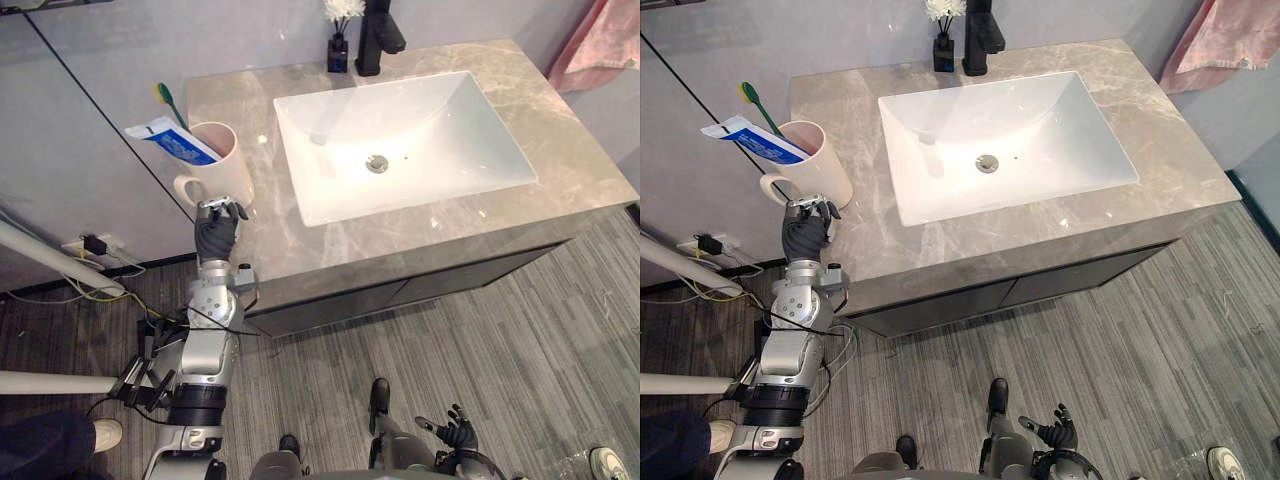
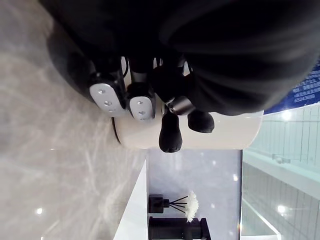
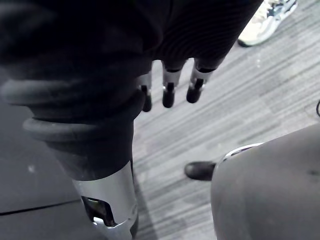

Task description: Organize washtable

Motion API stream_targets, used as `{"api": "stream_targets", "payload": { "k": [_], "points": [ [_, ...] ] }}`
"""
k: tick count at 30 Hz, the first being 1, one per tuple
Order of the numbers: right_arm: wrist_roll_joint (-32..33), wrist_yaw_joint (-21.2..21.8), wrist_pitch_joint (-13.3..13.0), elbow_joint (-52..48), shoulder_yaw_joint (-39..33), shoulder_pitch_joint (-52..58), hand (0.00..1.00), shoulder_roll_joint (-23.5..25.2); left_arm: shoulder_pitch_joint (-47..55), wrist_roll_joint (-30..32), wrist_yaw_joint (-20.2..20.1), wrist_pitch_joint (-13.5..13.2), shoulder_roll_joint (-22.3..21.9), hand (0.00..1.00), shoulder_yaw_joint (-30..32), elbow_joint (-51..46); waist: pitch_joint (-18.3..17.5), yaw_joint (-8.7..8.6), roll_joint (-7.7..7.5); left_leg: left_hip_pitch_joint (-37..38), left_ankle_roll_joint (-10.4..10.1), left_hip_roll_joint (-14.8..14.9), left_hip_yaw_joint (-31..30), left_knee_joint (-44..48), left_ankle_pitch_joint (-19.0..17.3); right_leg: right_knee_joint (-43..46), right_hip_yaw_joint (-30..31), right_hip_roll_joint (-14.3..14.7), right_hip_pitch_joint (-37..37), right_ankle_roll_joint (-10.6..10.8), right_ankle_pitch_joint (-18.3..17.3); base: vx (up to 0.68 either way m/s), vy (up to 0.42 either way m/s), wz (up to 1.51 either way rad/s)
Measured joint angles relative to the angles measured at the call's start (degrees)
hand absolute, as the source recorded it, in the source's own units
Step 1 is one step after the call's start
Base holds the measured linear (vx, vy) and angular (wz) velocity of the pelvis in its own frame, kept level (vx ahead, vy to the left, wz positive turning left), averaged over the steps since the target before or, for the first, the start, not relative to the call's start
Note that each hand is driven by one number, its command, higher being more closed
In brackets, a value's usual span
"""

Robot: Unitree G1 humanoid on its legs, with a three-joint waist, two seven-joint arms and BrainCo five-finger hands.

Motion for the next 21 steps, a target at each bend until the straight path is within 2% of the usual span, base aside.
{"api": "stream_targets", "payload": {
  "k": [9,13,21],
  "points": [
    [0.0,0.3,-0.1,-0.1,0.0,0.0,0.00,-0.1,-5.0,-2.1,1.0,0.0,3.1,1.00,2.3,6.4,0.3,-0.21,0.13,0.1,0.0,0.0,0.3,0.1,0.0,0.0,0.4,0.1,-0.1,0.0,0.0,0.00,-0.001,-0.01],
    [0.0,1.1,-0.8,-0.1,0.0,0.0,0.00,-0.3,-7.7,-2.1,1.3,0.0,6.1,1.00,3.7,9.7,0.7,-0.20,0.12,0.1,0.0,-0.1,0.7,0.1,0.0,0.0,0.7,0.1,-0.4,0.0,0.1,0.01,-0.001,-0.04],
    [0.0,1.2,-1.1,-0.8,0.0,0.0,0.00,-0.3,-9.5,-2.1,2.4,0.6,8.2,1.00,6.2,10.9,1.7,-0.36,0.03,0.1,-0.1,-0.4,1.2,0.1,-0.1,0.2,1.8,0.1,-0.9,0.1,0.2,0.02,0.003,-0.07]
  ]
}}
